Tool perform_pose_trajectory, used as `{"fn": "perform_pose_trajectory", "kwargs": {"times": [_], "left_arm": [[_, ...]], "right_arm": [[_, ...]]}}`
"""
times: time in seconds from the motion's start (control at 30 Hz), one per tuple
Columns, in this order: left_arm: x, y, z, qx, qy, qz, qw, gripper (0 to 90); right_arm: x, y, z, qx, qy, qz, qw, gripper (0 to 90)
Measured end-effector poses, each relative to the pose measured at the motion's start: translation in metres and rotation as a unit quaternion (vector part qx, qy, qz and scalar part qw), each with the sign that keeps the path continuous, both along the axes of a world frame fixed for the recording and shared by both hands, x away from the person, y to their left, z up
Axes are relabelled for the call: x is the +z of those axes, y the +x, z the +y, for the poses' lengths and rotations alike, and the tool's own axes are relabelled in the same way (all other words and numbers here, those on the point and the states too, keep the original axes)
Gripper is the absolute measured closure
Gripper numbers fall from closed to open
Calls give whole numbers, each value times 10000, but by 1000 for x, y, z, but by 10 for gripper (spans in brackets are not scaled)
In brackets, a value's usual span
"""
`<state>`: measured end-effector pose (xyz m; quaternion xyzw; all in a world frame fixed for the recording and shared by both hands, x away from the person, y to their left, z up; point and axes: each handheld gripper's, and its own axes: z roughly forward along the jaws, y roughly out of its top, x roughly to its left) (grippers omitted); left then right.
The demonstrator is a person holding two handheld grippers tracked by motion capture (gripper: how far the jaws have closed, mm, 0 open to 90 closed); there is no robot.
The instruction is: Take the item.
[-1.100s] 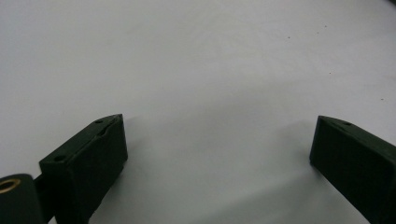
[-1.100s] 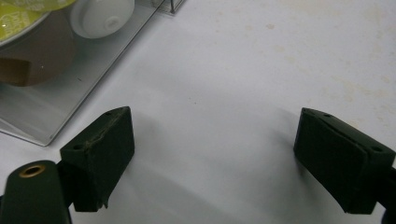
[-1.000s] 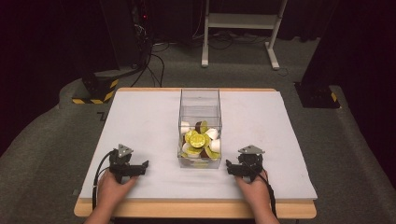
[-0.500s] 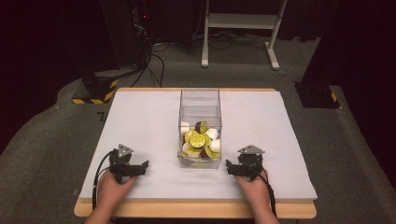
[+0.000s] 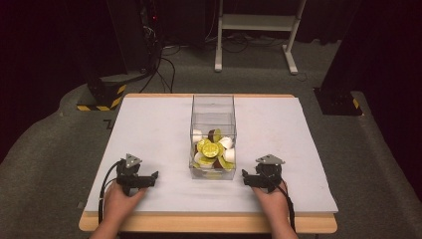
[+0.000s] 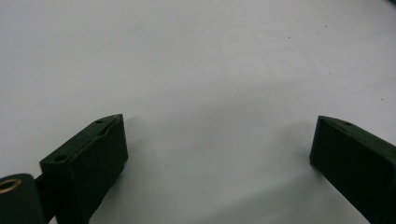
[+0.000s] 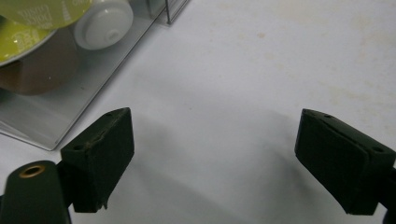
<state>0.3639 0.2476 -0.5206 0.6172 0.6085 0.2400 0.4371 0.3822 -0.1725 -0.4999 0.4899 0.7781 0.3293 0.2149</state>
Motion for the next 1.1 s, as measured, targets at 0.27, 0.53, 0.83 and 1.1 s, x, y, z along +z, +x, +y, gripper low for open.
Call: {"fn": "perform_pose_trajectory", "kwargs": {"times": [0.27, 0.53, 0.83, 1.1], "left_arm": [[0, 0, 0, 5, -10, 4, 10000, 43], [0, 0, 0, 2, -5, 2, 10000, 43], [0, 0, 0, 7, 5, 6, 10000, 44], [0, 0, 0, 2, 1, 6, 10000, 43]], "right_arm": [[6, -4, 0, 94, 0, -197, 9998, 103], [10, -9, 2, 221, 24, -342, 9992, 101], [15, -9, 8, 420, 56, -381, 9984, 111], [23, -12, 10, 513, 76, -565, 9971, 110]]}}
